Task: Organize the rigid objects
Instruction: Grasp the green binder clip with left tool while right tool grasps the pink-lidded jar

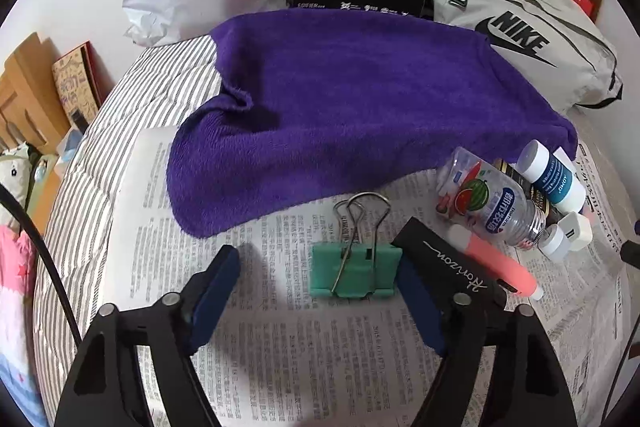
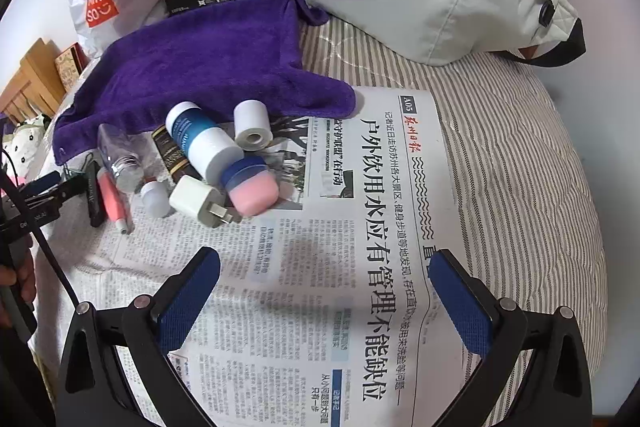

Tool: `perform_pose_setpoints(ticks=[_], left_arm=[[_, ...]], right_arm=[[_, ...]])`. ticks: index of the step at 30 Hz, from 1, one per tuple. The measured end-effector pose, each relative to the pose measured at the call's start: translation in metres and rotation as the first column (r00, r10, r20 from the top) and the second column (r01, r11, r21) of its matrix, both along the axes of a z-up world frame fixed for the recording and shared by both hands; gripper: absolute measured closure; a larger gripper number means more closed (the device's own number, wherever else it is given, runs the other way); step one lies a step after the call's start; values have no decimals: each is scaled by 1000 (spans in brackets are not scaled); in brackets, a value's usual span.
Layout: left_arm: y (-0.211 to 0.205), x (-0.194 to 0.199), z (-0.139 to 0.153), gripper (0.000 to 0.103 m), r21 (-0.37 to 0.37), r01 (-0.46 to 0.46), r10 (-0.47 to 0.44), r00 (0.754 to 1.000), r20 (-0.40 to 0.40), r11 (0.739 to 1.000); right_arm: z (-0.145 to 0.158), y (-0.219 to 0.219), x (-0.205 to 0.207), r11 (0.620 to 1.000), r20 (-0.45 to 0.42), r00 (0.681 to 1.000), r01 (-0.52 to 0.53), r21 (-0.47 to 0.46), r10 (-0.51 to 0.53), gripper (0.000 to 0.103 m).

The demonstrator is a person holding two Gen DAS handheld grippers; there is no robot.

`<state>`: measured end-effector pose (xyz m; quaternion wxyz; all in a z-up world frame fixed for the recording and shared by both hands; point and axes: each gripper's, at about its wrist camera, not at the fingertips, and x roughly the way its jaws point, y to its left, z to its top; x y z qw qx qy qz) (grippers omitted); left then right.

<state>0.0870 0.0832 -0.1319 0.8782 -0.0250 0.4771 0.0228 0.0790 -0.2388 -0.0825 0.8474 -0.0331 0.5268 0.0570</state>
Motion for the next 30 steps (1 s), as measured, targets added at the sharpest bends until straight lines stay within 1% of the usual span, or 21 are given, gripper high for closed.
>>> perform_pose_setpoints(ticks=[1,2,3,6,14,18,22,26,30], left_arm=[[0,0,1,36,0,9,-9,1000,3,1000],[0,-1,1,40,1,18,-18,1000,10,1000],[-1,-2,2,50,3,25,-25,1000,17,1000],[-5,-4,3,64,23,49,-50,998,23,999],[-7,-7,3,63,24,50,-51,998,35,998],[-7,-4,4,63,22,47,-48,998,27,999],[-6,-6,4,63,7,48,-48,998,30,999],[-6,-7,4,63,14,47,-47,998,30,999],[-6,-6,4,63,8,46,-46,999,29,999]], right_arm=[[-1,0,1,1000,-3,1000,-2,-2,2,0],[-1,1,2,1000,-4,1000,-3,-3,3,0],[-2,2,4,1000,-5,1000,-6,-4,6,0],[-2,4,7,1000,5,1000,-18,-1,18,0],[-3,15,28,998,39,998,-57,-3,57,0],[-9,23,35,993,46,992,-113,-27,114,4],[-19,33,41,980,33,983,-177,-88,181,10],[-19,36,43,973,59,972,-222,-71,226,11],[-19,41,47,962,72,961,-259,-84,265,11]])
